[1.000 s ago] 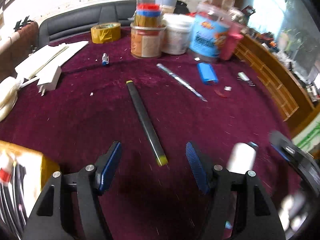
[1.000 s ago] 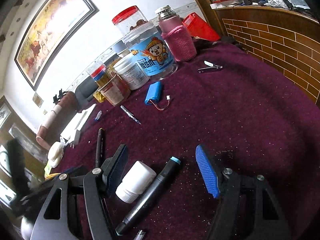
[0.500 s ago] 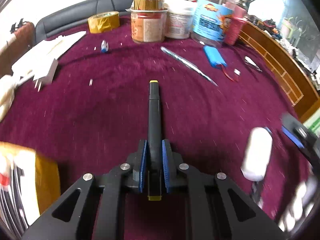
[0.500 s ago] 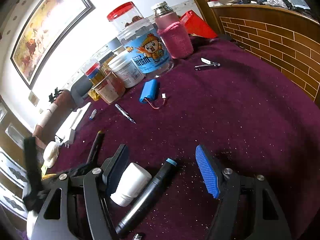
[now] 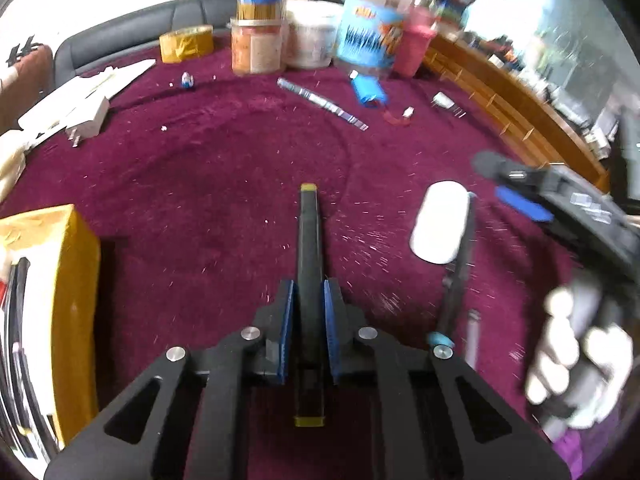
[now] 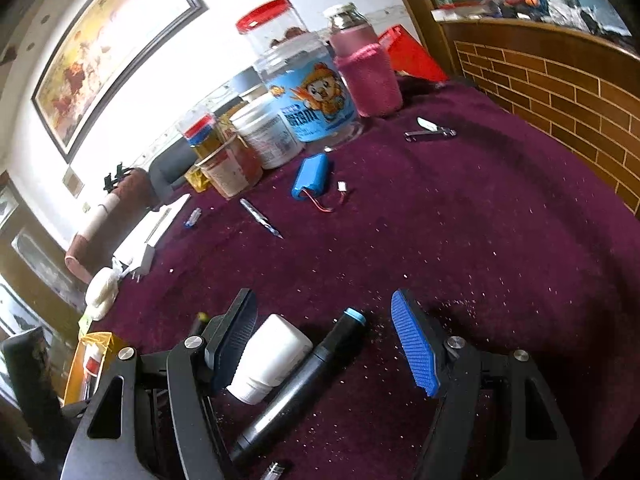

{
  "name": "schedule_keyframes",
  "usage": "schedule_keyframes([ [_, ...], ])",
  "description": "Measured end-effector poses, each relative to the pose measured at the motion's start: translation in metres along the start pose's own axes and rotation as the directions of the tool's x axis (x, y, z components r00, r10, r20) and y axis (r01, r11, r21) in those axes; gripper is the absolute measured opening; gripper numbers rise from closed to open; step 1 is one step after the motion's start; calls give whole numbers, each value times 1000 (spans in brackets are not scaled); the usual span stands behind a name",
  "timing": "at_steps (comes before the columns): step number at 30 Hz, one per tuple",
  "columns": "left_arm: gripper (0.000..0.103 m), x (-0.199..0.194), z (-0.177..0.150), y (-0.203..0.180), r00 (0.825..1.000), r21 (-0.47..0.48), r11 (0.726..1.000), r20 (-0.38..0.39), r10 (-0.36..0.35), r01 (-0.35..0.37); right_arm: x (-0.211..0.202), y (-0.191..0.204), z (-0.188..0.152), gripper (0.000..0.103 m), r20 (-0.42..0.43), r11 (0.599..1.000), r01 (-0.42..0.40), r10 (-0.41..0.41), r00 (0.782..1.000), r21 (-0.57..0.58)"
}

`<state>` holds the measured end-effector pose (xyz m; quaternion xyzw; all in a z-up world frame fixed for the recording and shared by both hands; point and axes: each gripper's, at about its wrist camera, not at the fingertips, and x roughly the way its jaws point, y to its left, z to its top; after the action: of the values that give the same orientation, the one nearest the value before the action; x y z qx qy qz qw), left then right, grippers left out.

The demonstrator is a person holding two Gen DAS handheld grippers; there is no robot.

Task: Organize rigid objects
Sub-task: 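Lift the yellow-capped marker with left tool while right tool grasps a white pill bottle, then carry the marker and white bottle over the box and open both tools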

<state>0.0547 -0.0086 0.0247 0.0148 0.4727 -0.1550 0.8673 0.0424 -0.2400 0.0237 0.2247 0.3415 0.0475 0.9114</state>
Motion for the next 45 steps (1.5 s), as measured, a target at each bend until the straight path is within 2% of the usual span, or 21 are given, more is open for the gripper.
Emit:
schedule_keyframes([
  [4, 12, -42, -21, 12, 994, -37, 996, 75, -81, 84, 4, 6, -2, 64, -20, 999, -35, 34, 999, -24],
  [10, 12, -110, -61, 42, 957, -149, 961, 208, -201, 234, 1, 29, -9, 64, -26, 989, -72, 69, 997, -128],
  [13, 12, -136, -77, 57, 946, -155, 957, 253, -201, 245, 2, 42, -15, 64, -72, 986, -61, 50, 996, -153],
  [18, 12, -167, -99, 95, 933, -195, 951, 315, -171, 240, 18, 62, -28, 62, -178, 976, 17, -57, 982, -218],
  [20, 12, -174, -107, 108, 931, -217, 948, 330, -154, 234, 24, 70, -28, 61, -180, 967, 55, -102, 978, -250],
  [24, 12, -183, -125, 138, 929, -276, 934, 351, -120, 225, 43, 73, -19, 59, -248, 968, 100, -158, 956, -232],
  [25, 12, -184, -130, 144, 929, -289, 931, 353, -114, 224, 48, 72, -17, 53, -266, 971, 105, -162, 950, -216],
  [26, 12, -184, -134, 149, 929, -302, 927, 354, -108, 223, 55, 70, -16, 42, -291, 974, 114, -169, 942, -195],
  [28, 12, -185, -143, 161, 930, -331, 919, 356, -89, 214, 59, 67, -13, 29, -286, 972, 150, -198, 937, -183],
  [31, 12, -185, -153, 176, 938, -371, 909, 344, -53, 188, 58, 65, -14, 29, -291, 972, 155, -202, 935, -177],
  [34, 12, -184, -164, 190, 947, -408, 899, 321, -21, 158, 44, 67, -19, 29, -295, 983, 112, -150, 944, -143],
  [37, 12, -178, -174, 205, 956, -449, 883, 292, 2, 135, 24, 81, -27, 29, -304, 991, 21, -60, 951, -130],
  [40, 12, -173, -181, 210, 964, -473, 872, 267, 3, 128, 4, 108, -37, 30, -320, 987, -91, 44, 946, -134],
  [43, 12, -164, -184, 206, 972, -480, 869, 235, -7, 122, -12, 141, -51, 30, -355, 965, -225, 164, 920, -136],
  [45, 12, -156, -185, 202, 978, -484, 867, 209, -21, 122, -19, 163, -63, 30, -394, 941, -308, 233, 889, -139],
])
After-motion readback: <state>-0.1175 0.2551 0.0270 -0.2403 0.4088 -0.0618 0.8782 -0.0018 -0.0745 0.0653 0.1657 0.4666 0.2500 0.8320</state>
